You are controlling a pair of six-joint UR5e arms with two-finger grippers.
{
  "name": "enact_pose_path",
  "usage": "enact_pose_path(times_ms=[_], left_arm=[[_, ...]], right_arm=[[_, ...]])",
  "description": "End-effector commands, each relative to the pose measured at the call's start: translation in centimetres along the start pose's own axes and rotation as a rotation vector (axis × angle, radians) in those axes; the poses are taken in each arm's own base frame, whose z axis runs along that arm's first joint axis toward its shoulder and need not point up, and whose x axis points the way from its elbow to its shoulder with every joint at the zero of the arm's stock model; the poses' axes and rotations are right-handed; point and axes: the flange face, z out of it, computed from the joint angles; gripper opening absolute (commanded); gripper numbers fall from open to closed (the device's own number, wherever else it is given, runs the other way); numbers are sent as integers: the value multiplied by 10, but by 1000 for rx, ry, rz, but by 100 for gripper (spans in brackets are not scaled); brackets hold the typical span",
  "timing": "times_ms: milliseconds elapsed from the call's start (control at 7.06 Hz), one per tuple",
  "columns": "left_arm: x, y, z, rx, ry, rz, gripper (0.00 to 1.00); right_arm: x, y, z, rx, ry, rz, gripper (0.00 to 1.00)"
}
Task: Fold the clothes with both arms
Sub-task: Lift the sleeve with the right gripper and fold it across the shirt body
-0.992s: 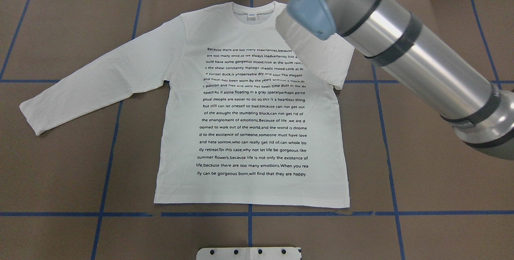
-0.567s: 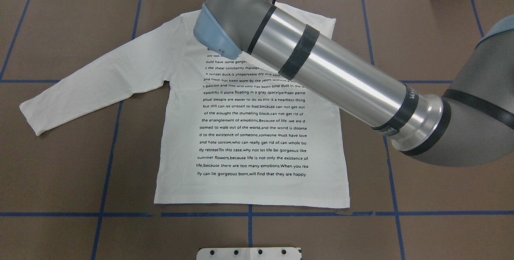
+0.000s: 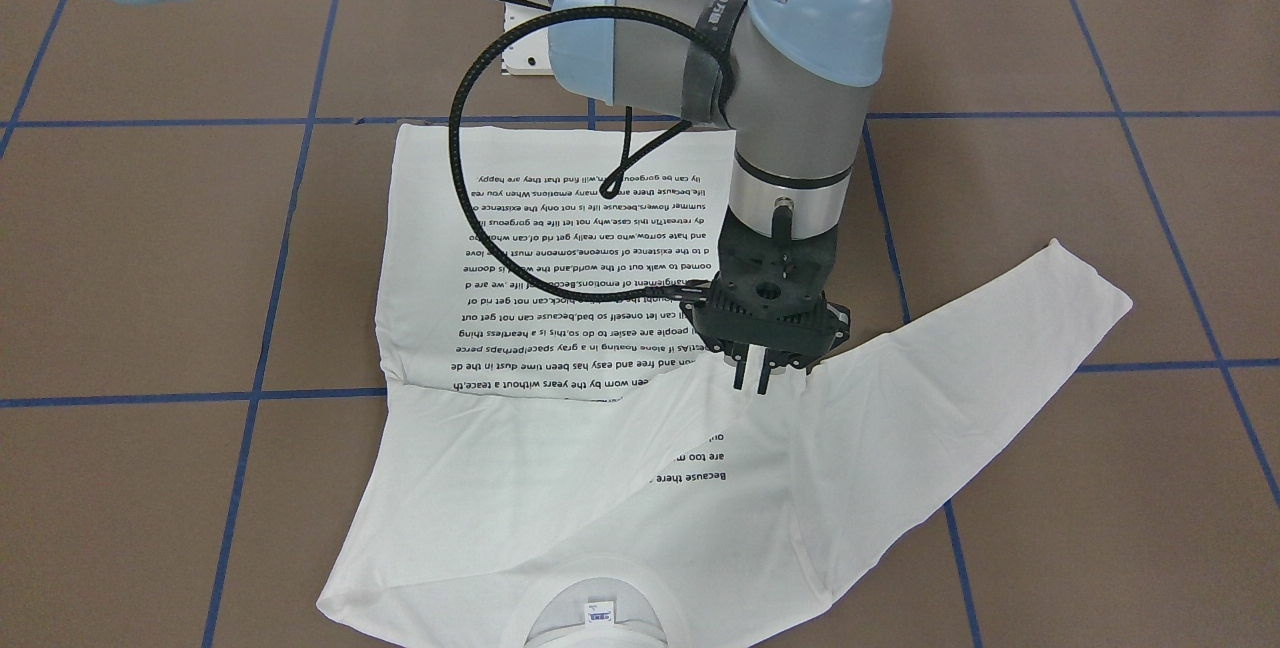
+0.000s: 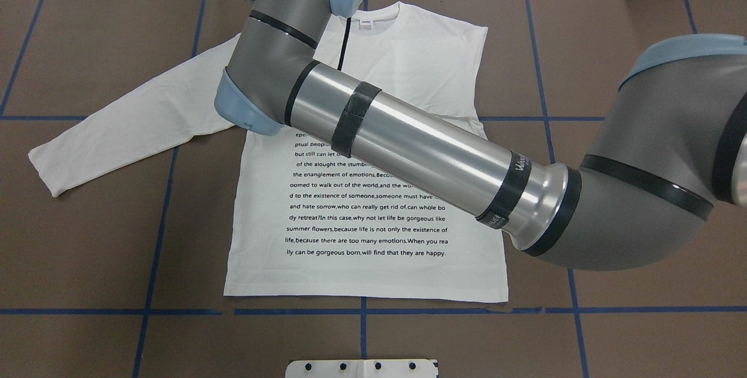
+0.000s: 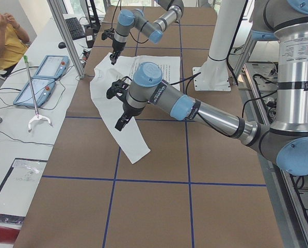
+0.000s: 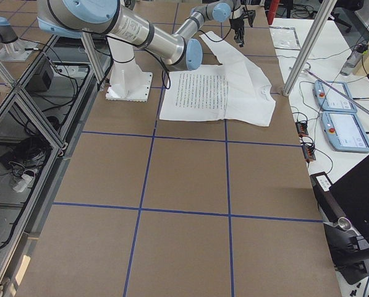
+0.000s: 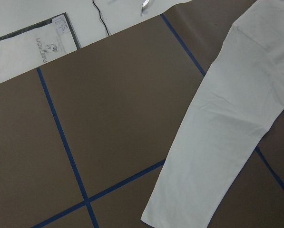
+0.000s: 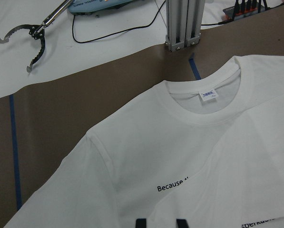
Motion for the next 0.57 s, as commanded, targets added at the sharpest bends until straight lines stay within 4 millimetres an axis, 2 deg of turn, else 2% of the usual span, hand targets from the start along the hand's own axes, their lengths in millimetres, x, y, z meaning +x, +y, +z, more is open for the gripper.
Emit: enact_pose_path(times_ms=[0, 142, 283, 425], left_arm=[[-2, 0, 2, -4, 0, -5, 100], [-4, -2, 5, -4, 3, -4, 100], [-4, -5, 5, 0, 4, 3, 100], [4, -17, -2, 32, 2, 40, 100]], right_arm=[[-14, -1, -7, 6, 4, 20, 99], [-13, -9, -9, 8, 4, 20, 99], [-5, -34, -16, -15, 2, 23, 99], [18, -73, -25, -74, 19, 15, 100]])
